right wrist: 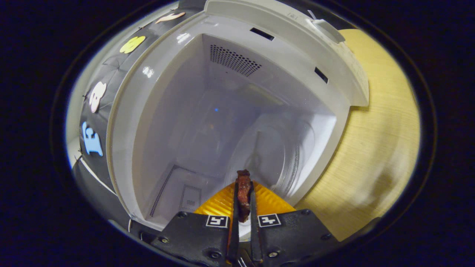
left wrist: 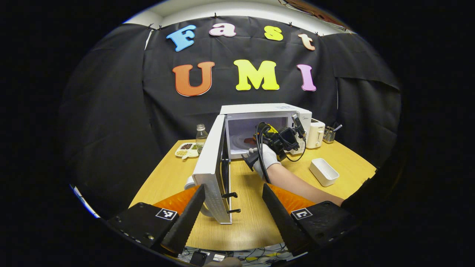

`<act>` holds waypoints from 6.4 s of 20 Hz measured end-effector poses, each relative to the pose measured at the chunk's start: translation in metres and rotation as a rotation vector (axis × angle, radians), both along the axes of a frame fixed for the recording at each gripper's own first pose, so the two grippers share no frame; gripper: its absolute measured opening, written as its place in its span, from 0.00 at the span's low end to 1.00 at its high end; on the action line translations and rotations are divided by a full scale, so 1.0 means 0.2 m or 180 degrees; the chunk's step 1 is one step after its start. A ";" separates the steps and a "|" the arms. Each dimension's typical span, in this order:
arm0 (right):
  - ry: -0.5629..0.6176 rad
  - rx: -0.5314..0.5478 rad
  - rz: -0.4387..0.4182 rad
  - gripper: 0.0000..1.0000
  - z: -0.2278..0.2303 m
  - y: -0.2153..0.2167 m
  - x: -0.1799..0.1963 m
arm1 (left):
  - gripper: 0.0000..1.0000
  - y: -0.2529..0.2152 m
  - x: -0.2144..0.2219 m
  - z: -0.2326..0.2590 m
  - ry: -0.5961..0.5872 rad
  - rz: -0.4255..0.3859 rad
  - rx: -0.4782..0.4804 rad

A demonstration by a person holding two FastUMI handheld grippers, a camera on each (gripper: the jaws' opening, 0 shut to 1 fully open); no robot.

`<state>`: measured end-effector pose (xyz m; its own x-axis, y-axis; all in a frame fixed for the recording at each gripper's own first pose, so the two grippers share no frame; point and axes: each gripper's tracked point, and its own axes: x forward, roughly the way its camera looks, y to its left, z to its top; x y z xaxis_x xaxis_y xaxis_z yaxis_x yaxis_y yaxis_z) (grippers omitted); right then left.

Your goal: Open the microwave oven with the left hand, put the food in, and close the microwave oven.

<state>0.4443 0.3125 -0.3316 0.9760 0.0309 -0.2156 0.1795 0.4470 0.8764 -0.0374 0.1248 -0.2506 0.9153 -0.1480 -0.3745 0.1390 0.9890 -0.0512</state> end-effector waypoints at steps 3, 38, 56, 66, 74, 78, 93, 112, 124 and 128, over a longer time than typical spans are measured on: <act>0.0009 -0.0349 -0.0001 0.08 0.00 0.00 0.03 | 0.96 0.00 0.01 0.00 0.0012 -0.0007 -0.0042; 0.0354 -0.2918 0.0845 1.00 0.83 -0.67 -1.59 | 0.95 0.23 -0.13 0.38 -0.0365 0.0324 0.0122; 0.0134 -0.3224 0.0305 1.00 1.21 -1.14 -2.35 | 0.02 0.47 -0.01 0.25 -0.0475 0.0562 0.0025; 0.0280 -0.3161 0.0228 1.00 1.20 -1.29 -2.41 | 0.00 0.50 0.14 -0.02 -0.0264 0.0511 0.0182; 0.0507 -0.3043 0.0231 1.00 1.11 -1.39 -2.44 | 0.00 0.45 0.22 -0.16 -0.0098 0.0447 0.0135; 0.0563 -0.2979 0.0213 1.00 1.07 -1.44 -2.46 | 0.00 0.31 0.22 -0.15 -0.0075 0.0294 0.0086; 0.0697 -0.2736 0.0287 1.00 0.95 -1.74 -2.35 | 0.00 -0.56 0.35 -0.05 -0.0084 -0.0549 0.0068; 0.0719 -0.2759 0.0419 1.00 0.93 -2.27 -1.94 | 0.00 -1.25 1.11 -0.04 -0.0128 -0.0564 0.0097; 0.0828 -0.2820 0.0470 1.00 0.91 -2.32 -1.79 | 0.00 -1.33 1.41 -0.11 -0.0047 -0.0433 0.0002; 0.0856 -0.2817 0.0439 1.00 0.92 -2.35 -1.77 | 0.10 -1.34 1.47 -0.12 -0.0068 -0.0382 -0.0013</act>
<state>0.0905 -0.1580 -0.1482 0.8898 -0.1408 -0.4341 0.2226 0.9643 0.1435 0.2556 -0.1435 -0.2752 0.8987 -0.2583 -0.3544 0.2573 0.9650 -0.0509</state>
